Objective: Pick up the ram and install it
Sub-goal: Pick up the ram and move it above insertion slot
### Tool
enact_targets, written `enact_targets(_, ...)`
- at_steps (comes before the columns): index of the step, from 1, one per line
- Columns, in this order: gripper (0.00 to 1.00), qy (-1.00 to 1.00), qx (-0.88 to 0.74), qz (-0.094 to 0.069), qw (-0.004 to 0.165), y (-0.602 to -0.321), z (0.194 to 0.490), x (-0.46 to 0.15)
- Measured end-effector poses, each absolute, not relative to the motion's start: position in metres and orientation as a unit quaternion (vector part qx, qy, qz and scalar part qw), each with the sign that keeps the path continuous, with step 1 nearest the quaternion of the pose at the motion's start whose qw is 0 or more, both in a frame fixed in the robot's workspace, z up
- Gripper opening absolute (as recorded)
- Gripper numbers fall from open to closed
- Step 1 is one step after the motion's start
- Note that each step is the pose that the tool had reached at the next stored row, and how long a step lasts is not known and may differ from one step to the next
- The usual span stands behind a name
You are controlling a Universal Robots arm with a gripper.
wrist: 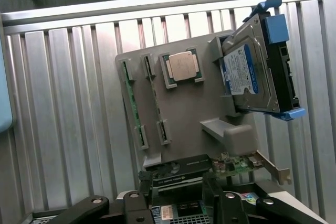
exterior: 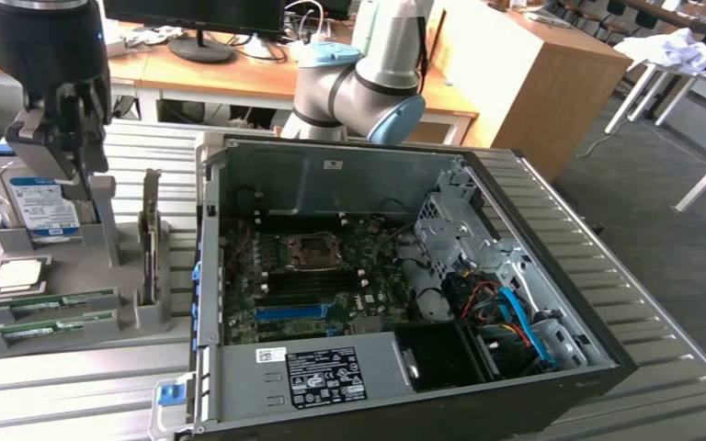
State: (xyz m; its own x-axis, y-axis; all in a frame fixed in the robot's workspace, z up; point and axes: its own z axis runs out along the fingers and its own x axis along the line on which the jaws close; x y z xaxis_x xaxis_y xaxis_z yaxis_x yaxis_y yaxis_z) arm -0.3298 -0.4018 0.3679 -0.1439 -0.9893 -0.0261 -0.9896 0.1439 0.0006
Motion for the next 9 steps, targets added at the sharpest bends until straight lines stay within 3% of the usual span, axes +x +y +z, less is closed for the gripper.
enact_targets(9, 0.50, 0.756, -0.654, 0.009, 0.010, -0.4018, 0.3639, -0.3298)
